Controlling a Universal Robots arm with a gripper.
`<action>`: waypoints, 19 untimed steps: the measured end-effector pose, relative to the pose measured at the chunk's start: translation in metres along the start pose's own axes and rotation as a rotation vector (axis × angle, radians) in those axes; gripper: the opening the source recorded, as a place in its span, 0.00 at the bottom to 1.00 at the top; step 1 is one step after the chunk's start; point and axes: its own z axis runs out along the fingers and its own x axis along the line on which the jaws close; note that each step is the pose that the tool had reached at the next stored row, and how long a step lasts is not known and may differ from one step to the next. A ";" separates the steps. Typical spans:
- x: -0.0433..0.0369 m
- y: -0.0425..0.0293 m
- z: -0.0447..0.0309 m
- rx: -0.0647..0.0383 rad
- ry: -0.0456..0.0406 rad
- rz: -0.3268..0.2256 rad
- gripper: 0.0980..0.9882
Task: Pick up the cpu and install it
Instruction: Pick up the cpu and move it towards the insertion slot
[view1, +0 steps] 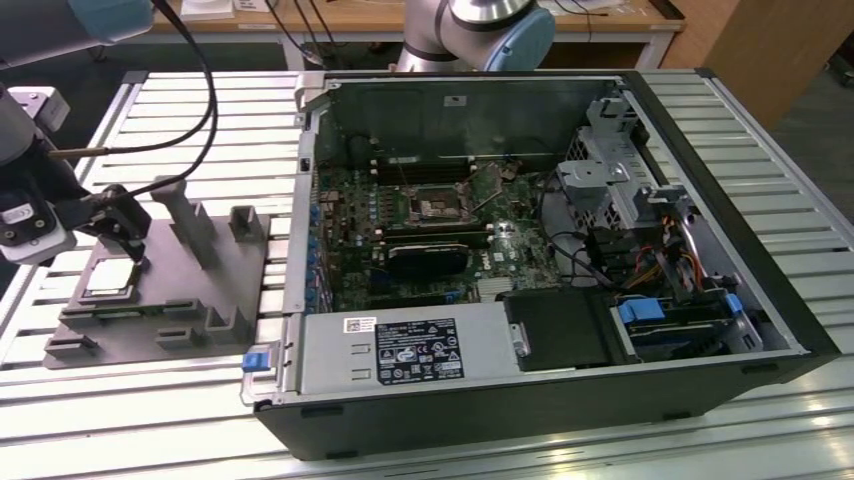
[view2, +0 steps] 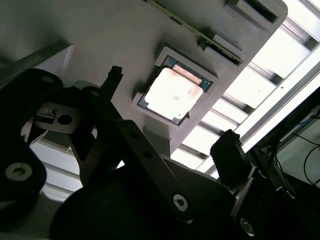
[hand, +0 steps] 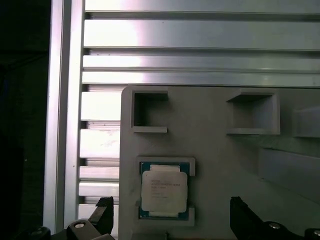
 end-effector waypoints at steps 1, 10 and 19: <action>0.0000 0.0000 0.0004 0.000 -0.0001 0.000 1.00; -0.0001 -0.0002 0.0047 0.000 0.0002 0.000 1.00; -0.0001 -0.0004 0.0088 0.000 0.0001 0.000 1.00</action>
